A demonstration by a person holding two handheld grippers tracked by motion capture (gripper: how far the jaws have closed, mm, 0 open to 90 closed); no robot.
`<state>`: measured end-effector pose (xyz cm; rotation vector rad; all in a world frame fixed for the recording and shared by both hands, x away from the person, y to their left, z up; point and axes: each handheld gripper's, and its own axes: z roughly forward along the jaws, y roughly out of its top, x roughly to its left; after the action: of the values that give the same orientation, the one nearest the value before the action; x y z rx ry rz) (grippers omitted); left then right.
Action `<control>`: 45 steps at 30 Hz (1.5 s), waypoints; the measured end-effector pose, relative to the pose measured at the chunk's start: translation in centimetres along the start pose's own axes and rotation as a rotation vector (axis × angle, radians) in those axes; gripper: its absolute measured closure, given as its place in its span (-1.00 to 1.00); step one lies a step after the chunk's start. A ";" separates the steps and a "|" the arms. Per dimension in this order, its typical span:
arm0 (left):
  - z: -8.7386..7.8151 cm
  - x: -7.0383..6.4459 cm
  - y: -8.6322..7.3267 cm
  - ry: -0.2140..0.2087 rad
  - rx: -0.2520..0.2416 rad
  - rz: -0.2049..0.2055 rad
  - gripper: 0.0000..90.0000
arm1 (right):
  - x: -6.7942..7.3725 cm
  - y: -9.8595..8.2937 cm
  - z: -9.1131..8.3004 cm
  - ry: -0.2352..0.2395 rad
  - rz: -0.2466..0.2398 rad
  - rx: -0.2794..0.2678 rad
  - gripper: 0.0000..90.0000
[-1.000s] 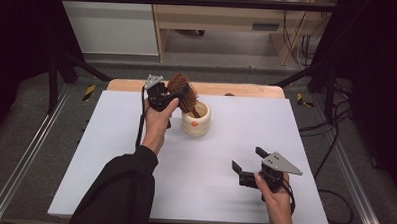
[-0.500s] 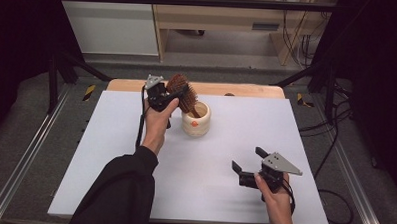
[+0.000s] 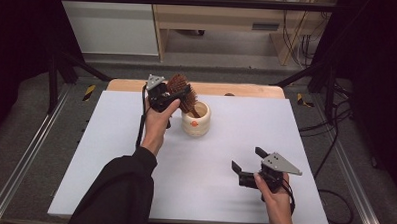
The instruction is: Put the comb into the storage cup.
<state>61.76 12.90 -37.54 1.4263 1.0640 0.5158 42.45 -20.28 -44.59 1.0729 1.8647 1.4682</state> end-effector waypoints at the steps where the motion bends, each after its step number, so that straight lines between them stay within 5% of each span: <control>1: 0.0 -0.1 0.0 0.002 -0.002 0.000 -0.52 | 0.0 0.0 0.0 0.000 0.000 -0.001 -0.93; 11: 0.0 -0.2 0.0 0.017 0.010 0.014 -0.89 | -0.1 0.0 0.0 0.001 -0.002 0.000 -0.93; 45: -1.2 -0.8 0.1 0.006 -0.046 0.081 -0.91 | 0.0 0.1 0.0 0.006 0.002 -0.003 -0.93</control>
<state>60.40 12.86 -37.04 1.4325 0.9958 0.5998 42.41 -20.26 -44.52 1.0711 1.8651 1.4763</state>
